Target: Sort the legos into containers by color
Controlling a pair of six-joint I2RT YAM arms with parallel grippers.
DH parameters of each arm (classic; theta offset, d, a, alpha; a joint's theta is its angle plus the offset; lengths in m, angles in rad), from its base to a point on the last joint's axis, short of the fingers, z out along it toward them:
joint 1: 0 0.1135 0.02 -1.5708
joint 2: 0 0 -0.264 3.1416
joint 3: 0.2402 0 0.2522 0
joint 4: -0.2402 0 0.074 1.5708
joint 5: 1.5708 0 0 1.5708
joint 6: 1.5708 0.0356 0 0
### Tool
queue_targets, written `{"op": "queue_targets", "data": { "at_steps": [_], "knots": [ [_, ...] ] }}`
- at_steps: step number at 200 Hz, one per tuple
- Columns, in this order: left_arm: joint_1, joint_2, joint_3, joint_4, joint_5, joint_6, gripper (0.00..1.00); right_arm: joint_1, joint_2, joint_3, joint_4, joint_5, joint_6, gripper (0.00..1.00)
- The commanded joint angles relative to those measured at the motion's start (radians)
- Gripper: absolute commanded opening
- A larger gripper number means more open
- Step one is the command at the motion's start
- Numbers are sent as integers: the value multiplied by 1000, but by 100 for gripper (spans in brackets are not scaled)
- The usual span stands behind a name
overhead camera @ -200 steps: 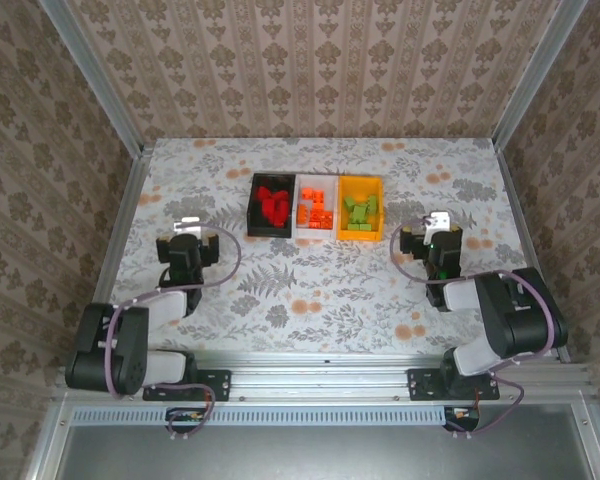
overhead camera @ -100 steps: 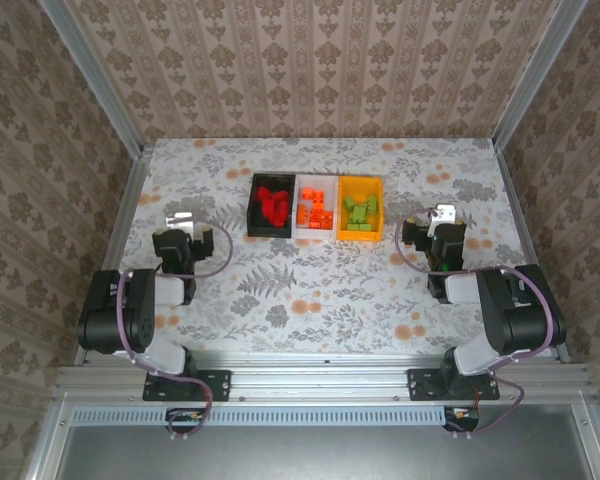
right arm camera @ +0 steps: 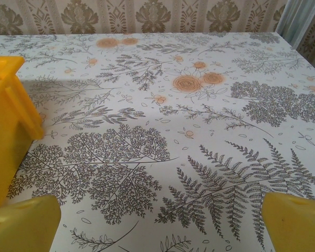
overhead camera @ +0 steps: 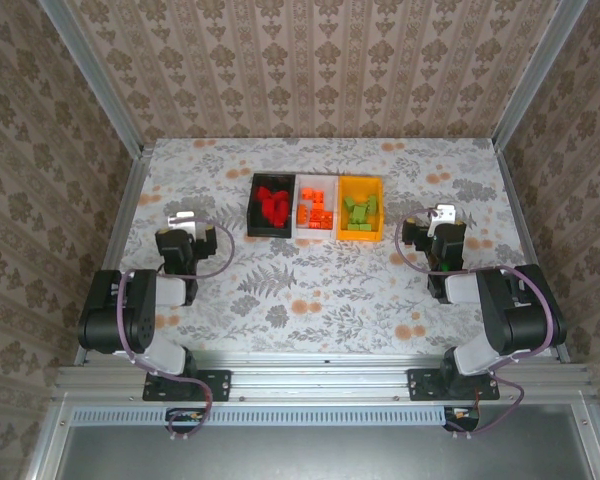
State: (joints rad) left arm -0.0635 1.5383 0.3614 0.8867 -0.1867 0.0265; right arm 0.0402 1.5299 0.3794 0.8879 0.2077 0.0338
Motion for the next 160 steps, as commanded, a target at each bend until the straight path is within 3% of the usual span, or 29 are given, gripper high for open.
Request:
{"op": "queue_targets", "data": {
  "at_steps": [1, 160],
  "knots": [
    [10, -1, 26, 2, 5, 6, 100, 7, 4, 15, 0, -7, 12, 100],
    [21, -1, 34, -14, 30, 1, 100, 24, 4, 6, 20, 10, -4, 100]
  ]
}}
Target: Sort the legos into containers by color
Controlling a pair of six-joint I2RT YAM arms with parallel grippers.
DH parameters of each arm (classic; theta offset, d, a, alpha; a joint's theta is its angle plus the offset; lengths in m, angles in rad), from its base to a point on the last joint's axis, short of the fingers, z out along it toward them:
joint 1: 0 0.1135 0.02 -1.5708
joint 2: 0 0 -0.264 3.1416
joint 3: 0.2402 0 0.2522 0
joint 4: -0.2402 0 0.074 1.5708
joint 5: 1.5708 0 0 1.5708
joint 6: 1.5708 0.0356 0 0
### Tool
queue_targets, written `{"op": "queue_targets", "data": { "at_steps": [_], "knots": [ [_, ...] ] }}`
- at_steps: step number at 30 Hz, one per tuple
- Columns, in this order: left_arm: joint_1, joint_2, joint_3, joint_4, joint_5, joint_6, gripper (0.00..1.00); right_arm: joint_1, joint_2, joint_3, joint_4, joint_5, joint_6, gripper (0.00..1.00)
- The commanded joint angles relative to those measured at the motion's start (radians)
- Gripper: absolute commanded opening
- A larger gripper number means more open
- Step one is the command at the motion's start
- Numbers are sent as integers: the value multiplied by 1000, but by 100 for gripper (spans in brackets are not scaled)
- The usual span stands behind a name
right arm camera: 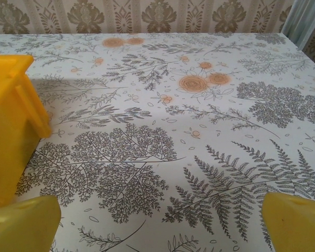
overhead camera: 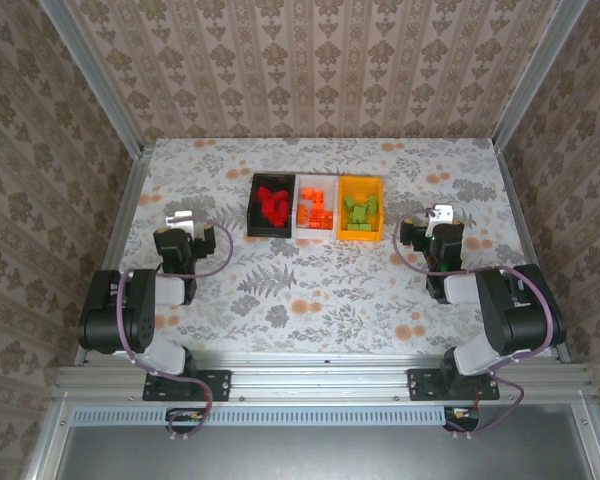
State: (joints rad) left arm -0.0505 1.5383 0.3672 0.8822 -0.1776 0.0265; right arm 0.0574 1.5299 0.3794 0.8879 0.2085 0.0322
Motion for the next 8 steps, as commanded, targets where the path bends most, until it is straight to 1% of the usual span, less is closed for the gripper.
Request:
{"op": "queue_targets", "data": {
  "at_steps": [1, 8],
  "knots": [
    [8, 0, 29, -9, 20, 1, 100, 7, 5, 6, 20, 9, -3, 100],
    [11, -4, 23, -2, 26, 1, 100, 5, 4, 5, 19, 5, 0, 100]
  ]
}}
